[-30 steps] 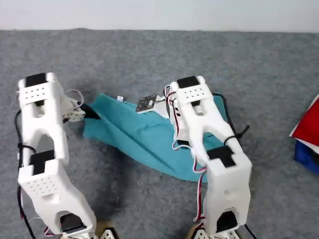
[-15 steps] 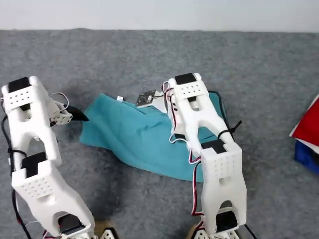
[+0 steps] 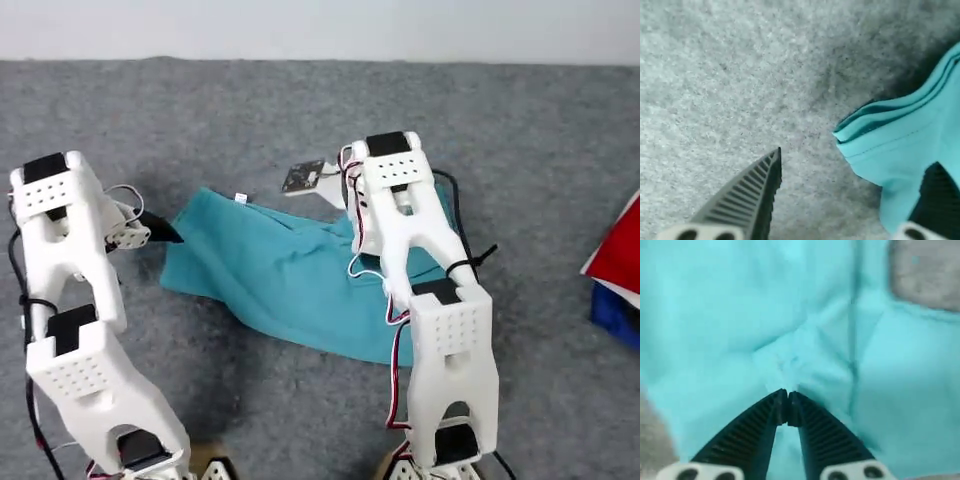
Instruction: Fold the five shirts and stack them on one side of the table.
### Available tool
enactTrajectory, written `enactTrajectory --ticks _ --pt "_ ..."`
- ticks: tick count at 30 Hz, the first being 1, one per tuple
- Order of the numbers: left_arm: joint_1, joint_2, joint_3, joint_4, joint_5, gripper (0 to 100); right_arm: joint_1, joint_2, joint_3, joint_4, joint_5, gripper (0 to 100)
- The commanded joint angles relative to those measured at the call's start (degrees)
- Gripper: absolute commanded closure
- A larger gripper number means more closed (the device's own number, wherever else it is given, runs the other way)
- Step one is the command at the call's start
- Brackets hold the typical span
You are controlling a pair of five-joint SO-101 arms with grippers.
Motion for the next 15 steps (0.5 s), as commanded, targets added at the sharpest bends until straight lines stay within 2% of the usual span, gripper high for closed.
enactTrajectory --ticks 1,4,6,15 --pt "0.62 -3.52 -1.54 1.93 -0.44 59 -1.80 -2.24 -2.29 3.56 -3.69 88.5" --pt "0.44 -3.52 -1.54 1.93 -0.35 59 -1.71 -4.97 -2.11 3.56 -7.03 75.1" --pt "0.26 -3.52 -1.54 1.93 -0.35 59 -1.71 -7.43 -0.18 3.65 -7.12 70.9" --pt "0.09 -3.52 -1.54 1.93 -0.18 59 -4.18 -19.38 17.32 3.30 -7.65 70.8"
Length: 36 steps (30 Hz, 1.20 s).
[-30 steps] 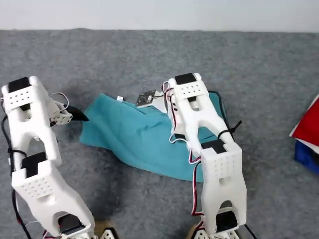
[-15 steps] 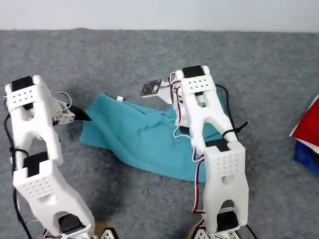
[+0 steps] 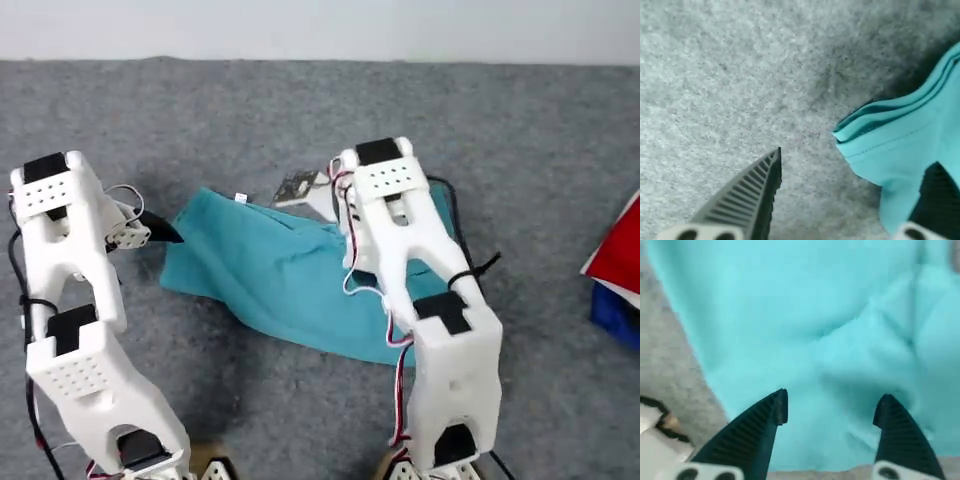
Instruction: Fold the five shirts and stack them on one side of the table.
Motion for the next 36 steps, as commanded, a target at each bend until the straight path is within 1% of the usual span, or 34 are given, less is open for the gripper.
enactTrajectory --ticks 1,7,15,17,21,26,32,36 --pt "0.09 -3.52 -1.54 1.93 -0.18 59 -0.40 -7.25 2.73 2.15 -1.41 70.8" --pt "0.18 -3.52 -1.54 1.93 -0.18 59 -0.22 -12.79 3.16 2.24 -8.18 70.8" --pt "0.00 -3.52 -1.45 1.93 -0.35 59 -8.66 -13.23 6.77 2.07 -12.66 70.8" --pt "-0.70 -3.52 -1.45 1.93 -0.44 59 -10.15 -12.35 7.91 -0.22 -12.92 70.8" --pt "-2.02 -3.52 -1.45 1.93 -1.93 59 -9.71 -7.16 8.62 -5.23 -12.75 70.8" --pt "-4.31 -3.52 -1.45 1.93 -4.31 59 -7.34 -2.59 8.62 -7.78 -12.75 70.8" --pt "-5.54 -3.52 -1.45 1.93 -5.36 59 -5.58 -1.36 8.62 -13.05 -12.31 70.8" --pt "-5.45 -3.52 -1.45 1.93 -5.45 59 -5.23 -1.36 8.53 -14.02 -12.31 71.0"
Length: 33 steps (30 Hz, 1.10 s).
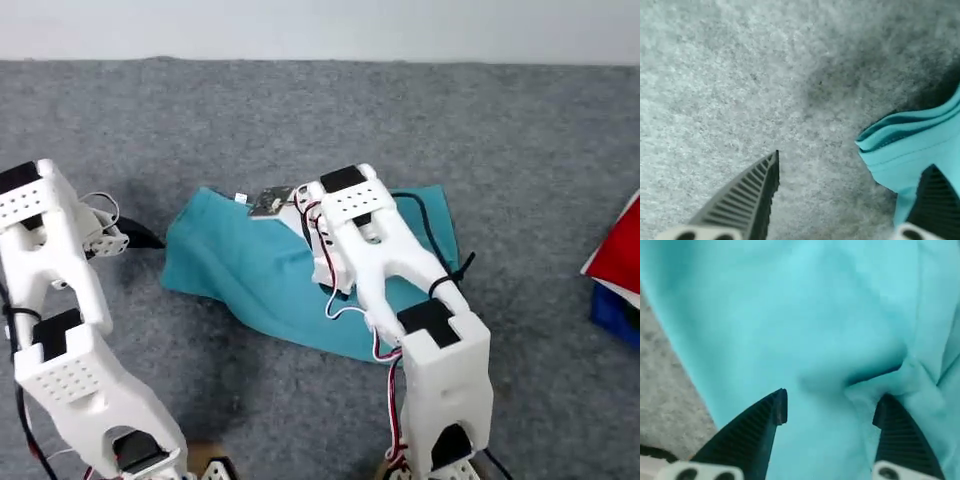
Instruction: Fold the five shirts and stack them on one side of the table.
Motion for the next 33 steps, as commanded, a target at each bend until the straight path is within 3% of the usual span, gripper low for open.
enactTrajectory --ticks 1,9,16,33 --pt "-0.18 -3.52 -1.45 1.93 -0.62 59 1.01 -0.40 -0.53 -0.92 0.09 72.2" --pt "-0.09 -3.52 -1.45 1.93 -0.62 59 2.86 0.48 -2.29 -1.45 2.90 99.6" --pt "-0.18 -3.52 -1.45 1.93 -0.62 59 6.81 0.57 -4.31 -3.38 3.16 99.0" --pt "-0.18 -3.52 -1.45 1.93 -0.62 59 6.64 -0.04 -4.31 -3.91 4.66 97.6"
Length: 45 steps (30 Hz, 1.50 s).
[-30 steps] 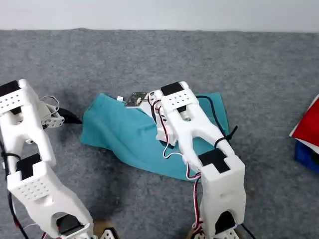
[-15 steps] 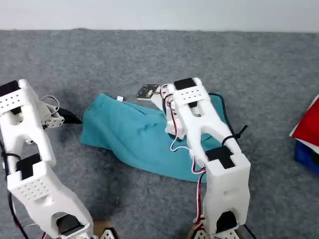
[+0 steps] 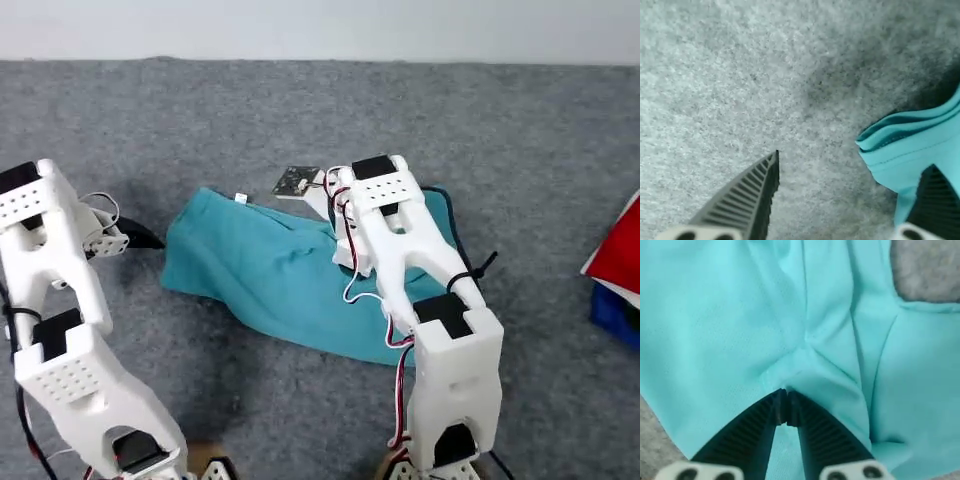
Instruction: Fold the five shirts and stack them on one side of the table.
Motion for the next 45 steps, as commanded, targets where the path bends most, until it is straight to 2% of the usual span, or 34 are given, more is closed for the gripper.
enactTrajectory --ticks 1,5,7,11,17,26,32,35,40,45 --pt "-0.18 -3.52 -1.19 1.93 -0.62 59 0.31 -1.54 -3.16 2.15 0.26 95.0" --pt "0.00 -3.52 1.36 1.93 -0.62 59 -1.01 -3.38 -7.21 8.57 0.26 80.4" --pt "0.09 -3.52 2.59 1.93 -0.62 59 -2.33 -3.91 -8.70 11.21 0.26 76.7" --pt "-0.09 -3.52 3.82 1.93 -0.62 59 -5.58 -3.65 -8.79 14.20 0.00 77.2" --pt "-0.18 -3.52 3.82 1.93 -0.62 59 -9.45 -3.12 -8.62 13.41 -4.31 77.2" --pt "-0.09 -6.68 3.82 1.93 -0.62 59 -5.23 3.21 -8.97 10.59 -3.87 77.2" --pt "0.44 -10.46 3.82 1.93 -0.62 59 -4.97 6.11 -8.97 7.43 -3.87 77.3" --pt "0.26 -11.34 3.82 1.93 -0.70 59 -4.88 7.52 -8.97 6.90 -3.87 80.7" --pt "0.18 -11.52 3.82 1.93 -0.70 59 -4.70 9.10 -8.97 6.55 -3.87 96.9" --pt "0.18 -11.52 3.82 1.93 -0.70 59 -2.42 8.92 -10.73 5.93 -3.87 99.0"
